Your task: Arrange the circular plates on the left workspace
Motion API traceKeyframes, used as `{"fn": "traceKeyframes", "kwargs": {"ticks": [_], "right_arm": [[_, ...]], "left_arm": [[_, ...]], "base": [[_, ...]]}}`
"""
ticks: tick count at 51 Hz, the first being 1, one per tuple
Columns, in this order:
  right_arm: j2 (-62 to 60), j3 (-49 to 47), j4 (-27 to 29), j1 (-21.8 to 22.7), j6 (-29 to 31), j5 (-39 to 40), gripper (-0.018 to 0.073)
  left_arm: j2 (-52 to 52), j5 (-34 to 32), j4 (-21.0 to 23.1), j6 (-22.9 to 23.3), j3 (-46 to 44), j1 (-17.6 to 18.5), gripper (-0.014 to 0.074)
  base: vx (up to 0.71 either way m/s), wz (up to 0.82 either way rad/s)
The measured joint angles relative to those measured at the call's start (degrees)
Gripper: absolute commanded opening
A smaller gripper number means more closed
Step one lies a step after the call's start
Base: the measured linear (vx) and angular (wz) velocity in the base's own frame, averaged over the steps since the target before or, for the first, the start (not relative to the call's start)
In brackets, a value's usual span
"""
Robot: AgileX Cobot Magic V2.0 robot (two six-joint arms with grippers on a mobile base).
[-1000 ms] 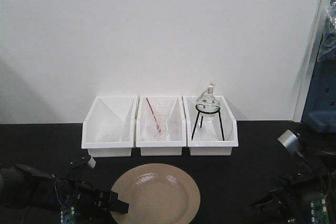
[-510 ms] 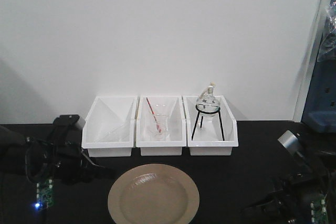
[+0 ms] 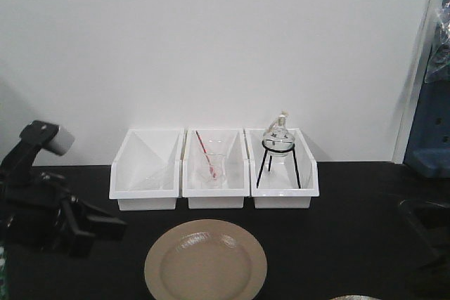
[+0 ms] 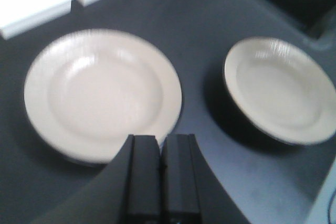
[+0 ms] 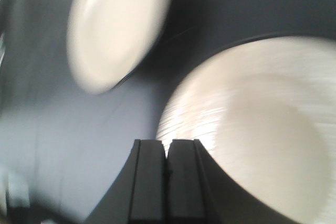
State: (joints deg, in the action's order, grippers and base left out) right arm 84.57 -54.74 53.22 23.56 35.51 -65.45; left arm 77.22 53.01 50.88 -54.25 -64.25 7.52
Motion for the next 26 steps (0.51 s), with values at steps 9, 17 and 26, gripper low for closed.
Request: {"fn": "traceKeyframes", "kwargs": {"ticks": [9,17,26], "right_arm": [[0.9,4.6,-0.3,9.6,0.9,1.8,-0.0001],[5.0,5.4,-1.9,11.5,2.3,1.9,0.0008],[6.3,5.4,-4.3,11.6,4.4,2.6,0.0121]], "left_arm": [[-7.5,-2.4,1.9,0.5,11.2,0.0,0.0000],[-15.5,-3.3,3.2,0.5,20.3,0.0,0.0000],[-23.9,-3.5,3.2,0.5,28.4,0.0,0.0000]], "base": [[0.00,0.00],[0.00,0.00],[0.00,0.00]]}}
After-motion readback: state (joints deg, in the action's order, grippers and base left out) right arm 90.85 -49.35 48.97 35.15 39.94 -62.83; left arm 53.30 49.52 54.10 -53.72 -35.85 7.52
